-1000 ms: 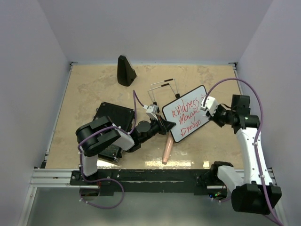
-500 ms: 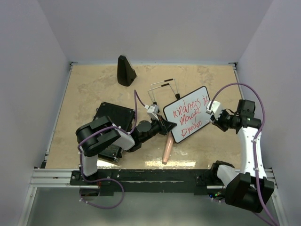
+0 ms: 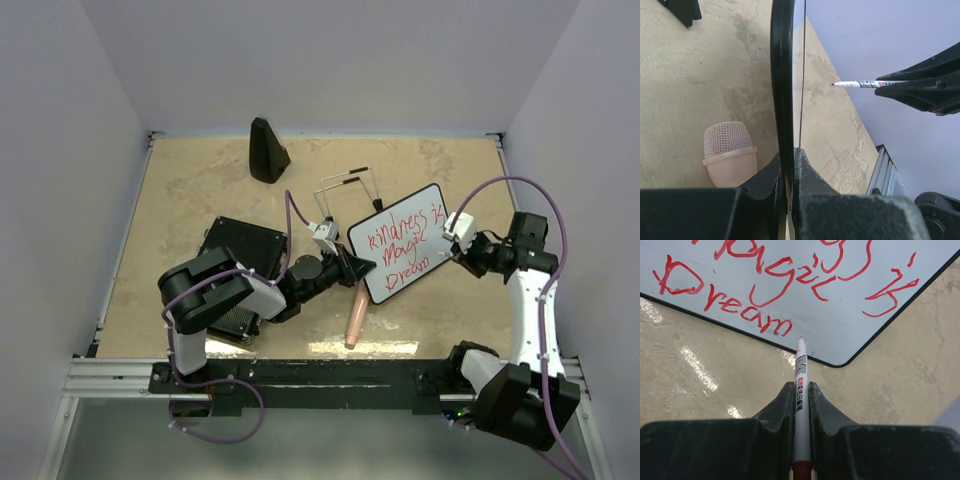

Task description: Write a sentence on the whiteboard

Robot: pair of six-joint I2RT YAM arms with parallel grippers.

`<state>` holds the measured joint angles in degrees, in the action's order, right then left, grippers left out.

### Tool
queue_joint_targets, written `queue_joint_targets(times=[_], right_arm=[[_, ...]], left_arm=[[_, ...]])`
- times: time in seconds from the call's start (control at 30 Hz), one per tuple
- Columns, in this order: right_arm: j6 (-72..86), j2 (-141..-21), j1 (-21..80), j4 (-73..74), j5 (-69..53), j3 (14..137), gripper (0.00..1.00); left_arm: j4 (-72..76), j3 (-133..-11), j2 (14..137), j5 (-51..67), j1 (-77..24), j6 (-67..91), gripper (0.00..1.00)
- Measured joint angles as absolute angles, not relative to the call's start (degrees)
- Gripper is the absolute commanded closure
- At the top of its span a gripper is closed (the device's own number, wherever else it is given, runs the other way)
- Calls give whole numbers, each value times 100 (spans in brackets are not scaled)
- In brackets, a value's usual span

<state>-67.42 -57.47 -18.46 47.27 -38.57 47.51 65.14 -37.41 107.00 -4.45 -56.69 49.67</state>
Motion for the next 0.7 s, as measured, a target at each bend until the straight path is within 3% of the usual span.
queue_joint_targets(times=[0.7], right_arm=[[-7714, -6309, -2381, 5168, -4609, 4696, 100]], left_arm=[[6460, -3741, 10645, -399, -5712, 4882, 100]])
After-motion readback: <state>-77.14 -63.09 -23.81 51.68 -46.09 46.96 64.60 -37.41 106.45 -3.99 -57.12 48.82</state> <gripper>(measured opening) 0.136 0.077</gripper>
